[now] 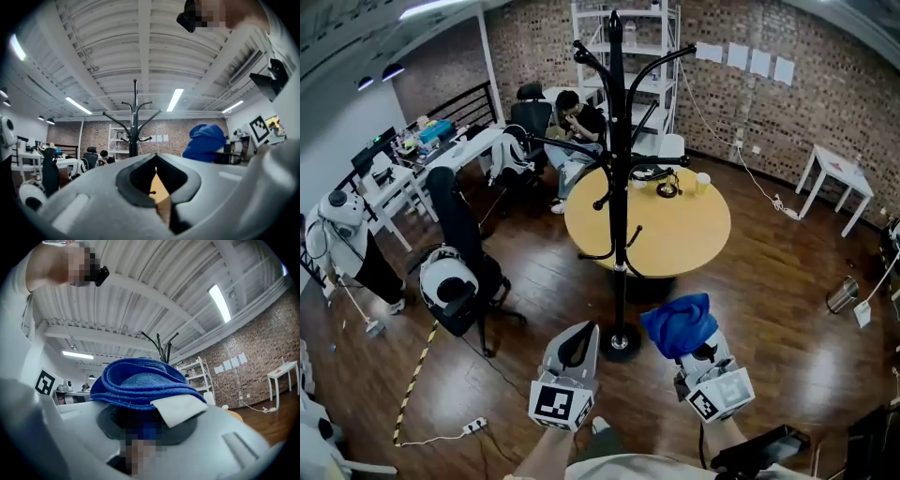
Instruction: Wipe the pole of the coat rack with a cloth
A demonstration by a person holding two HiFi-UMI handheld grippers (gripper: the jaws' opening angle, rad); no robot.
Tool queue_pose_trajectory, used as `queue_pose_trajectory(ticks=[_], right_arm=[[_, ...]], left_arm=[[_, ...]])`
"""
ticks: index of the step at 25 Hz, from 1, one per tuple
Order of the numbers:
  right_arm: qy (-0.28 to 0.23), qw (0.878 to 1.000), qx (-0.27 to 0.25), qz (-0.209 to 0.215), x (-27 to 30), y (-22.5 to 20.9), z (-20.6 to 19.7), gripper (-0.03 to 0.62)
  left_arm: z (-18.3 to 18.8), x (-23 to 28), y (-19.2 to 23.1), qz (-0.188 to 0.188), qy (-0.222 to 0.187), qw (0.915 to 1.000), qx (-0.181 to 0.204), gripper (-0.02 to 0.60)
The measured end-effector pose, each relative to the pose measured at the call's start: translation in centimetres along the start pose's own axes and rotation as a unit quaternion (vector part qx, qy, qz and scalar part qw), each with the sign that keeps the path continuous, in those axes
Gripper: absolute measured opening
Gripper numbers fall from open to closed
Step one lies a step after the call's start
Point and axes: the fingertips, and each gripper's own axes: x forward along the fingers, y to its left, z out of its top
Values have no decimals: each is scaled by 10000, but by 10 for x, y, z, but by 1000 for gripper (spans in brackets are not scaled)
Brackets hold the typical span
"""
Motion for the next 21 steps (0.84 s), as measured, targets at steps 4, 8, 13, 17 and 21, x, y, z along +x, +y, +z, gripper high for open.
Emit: queue_pose_trajectory(ticks=[4,8,13,17,21], right_arm=[[-62,9995,-240,190,-57,27,24,101],[-118,9989,-420,185,-123,39,35,101],[-59,9991,-352,216,-172,38,34,101],[-95,9986,-451,275,-185,42,37,101],[-69,9989,-349,312,-194,46,44,101]], left_arm=[[17,-40,-49,103,-130,9998,66,3],[17,-74,-102,80,-2,9998,-156,9],[21,-107,-144,76,-49,9999,-87,20],[13,-117,-150,187,4,9998,11,51],[17,-125,-159,101,0,9999,8,75]])
